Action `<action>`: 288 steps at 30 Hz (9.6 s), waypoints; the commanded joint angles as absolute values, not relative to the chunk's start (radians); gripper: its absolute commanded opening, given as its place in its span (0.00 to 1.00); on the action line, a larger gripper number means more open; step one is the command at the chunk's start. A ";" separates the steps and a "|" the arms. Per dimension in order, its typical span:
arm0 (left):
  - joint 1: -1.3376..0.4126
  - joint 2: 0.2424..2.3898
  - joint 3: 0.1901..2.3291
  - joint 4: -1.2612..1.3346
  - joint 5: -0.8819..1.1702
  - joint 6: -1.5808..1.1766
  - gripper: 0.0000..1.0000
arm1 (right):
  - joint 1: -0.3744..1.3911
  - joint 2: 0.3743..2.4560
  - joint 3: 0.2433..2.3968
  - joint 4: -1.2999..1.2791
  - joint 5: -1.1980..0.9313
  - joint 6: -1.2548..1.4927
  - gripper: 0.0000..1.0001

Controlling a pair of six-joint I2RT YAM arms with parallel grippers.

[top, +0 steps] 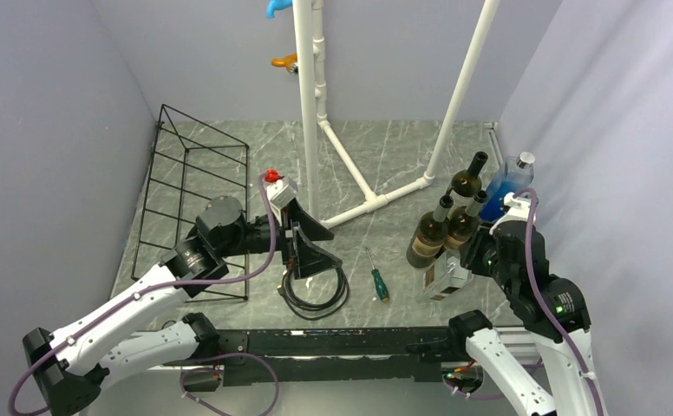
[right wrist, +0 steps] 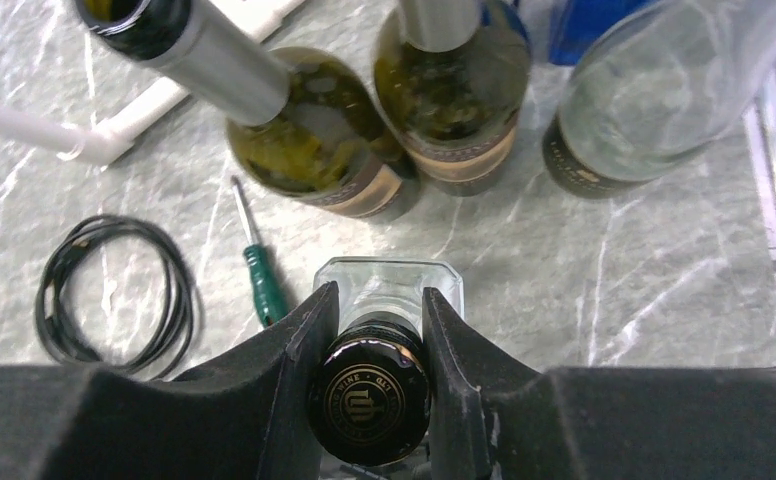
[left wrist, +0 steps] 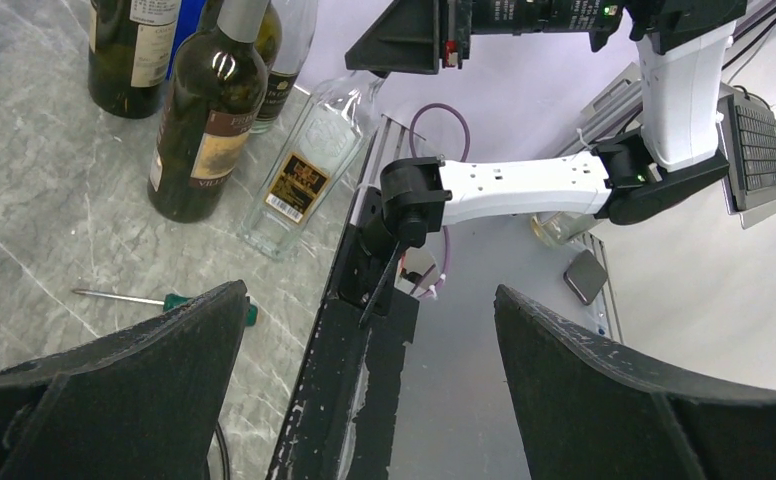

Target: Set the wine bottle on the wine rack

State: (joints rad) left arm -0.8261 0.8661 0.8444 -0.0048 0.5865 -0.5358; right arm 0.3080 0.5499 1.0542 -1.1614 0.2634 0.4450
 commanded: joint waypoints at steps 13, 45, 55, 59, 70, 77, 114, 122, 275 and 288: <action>-0.885 0.928 0.967 -0.038 0.503 -0.494 0.99 | 0.308 0.608 1.233 -0.903 -0.223 0.441 0.00; -1.026 1.069 1.072 -0.286 0.207 -0.343 0.99 | 0.346 0.764 1.039 -0.479 -0.683 0.681 0.00; -1.082 1.141 1.118 -0.336 0.137 -0.307 0.99 | 0.388 0.775 1.031 -0.470 -0.659 0.688 0.00; -1.133 1.179 1.172 -0.370 0.058 -0.309 0.99 | 0.403 0.776 1.029 -0.469 -0.634 0.694 0.00; -1.306 1.324 1.323 -0.517 -0.322 -0.317 0.98 | 0.435 0.775 1.010 -0.465 -0.572 0.726 0.00; -1.371 1.399 1.401 -0.584 -0.425 -0.282 0.87 | 0.443 0.778 1.009 -0.460 -0.563 0.728 0.00; -1.365 1.109 1.195 -0.623 -0.745 -0.441 0.00 | 0.453 0.650 1.062 -0.606 -0.241 0.630 1.00; -1.228 0.979 1.228 -0.933 -0.856 -0.710 0.00 | 0.453 0.631 1.074 -0.663 -0.154 0.570 1.00; 0.090 1.437 1.646 -0.582 -0.010 -0.830 0.99 | 0.451 0.708 1.099 -0.690 -0.149 0.530 1.00; 0.090 0.931 1.220 -0.321 0.310 -0.420 1.00 | 0.453 0.697 1.088 -0.754 -0.048 0.505 1.00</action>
State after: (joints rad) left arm 0.0902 1.0168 1.3140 -0.4488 0.1898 -0.5800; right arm 0.4515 0.7002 1.0790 -0.7559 -0.1120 0.5167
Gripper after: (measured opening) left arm 0.995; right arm 0.994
